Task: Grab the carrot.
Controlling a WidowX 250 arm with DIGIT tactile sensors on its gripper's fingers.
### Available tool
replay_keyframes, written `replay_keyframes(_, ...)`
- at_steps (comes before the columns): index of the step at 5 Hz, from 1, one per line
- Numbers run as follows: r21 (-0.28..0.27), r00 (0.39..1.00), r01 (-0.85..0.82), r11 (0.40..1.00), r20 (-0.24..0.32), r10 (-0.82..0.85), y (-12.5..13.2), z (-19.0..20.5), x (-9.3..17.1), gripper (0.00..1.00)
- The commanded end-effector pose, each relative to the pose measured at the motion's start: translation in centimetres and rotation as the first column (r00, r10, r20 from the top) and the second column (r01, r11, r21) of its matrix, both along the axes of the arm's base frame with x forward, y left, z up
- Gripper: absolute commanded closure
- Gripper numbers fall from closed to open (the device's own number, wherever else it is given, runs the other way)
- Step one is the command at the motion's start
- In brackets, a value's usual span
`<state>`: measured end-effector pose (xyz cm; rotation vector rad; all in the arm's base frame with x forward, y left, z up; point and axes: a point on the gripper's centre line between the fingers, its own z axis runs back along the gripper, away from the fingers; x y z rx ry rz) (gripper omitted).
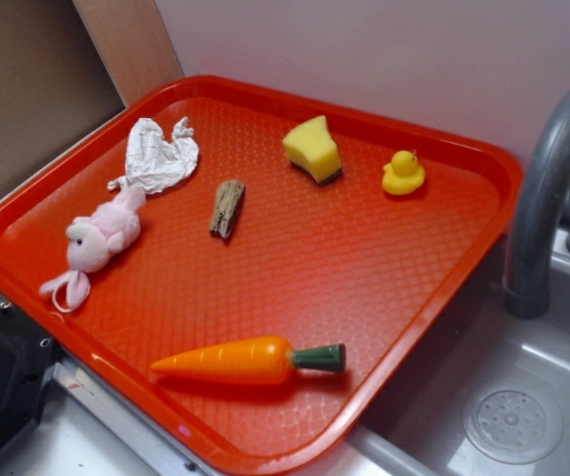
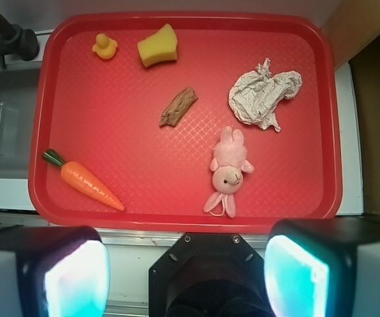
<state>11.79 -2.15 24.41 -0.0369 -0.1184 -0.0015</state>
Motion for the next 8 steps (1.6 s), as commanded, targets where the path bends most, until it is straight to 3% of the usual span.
replay_keyframes(1,0.0,1.0,0.0,1.0,0.0,0.0,0.0,0.0,0.0,0.0)
replay_keyframes(2,0.076,0.969,0.245,0.967,0.02,-0.247,-3.8,-0.9,2.2,0.0)
replay_keyframes(3,0.097,0.877,0.476,0.874,0.017,-0.48,-7.6,-1.9,3.8,0.0)
replay_keyframes(4,0.085,0.731,0.678,0.73,0.024,-0.682,-10.3,-3.2,3.9,0.0)
replay_keyframes(5,0.064,0.647,0.762,0.645,-0.008,-0.763,-12.8,-6.5,3.6,0.0)
replay_keyframes(8,0.05,0.579,0.814,0.579,-0.145,-0.802,-15.4,-12.7,1.5,0.0)
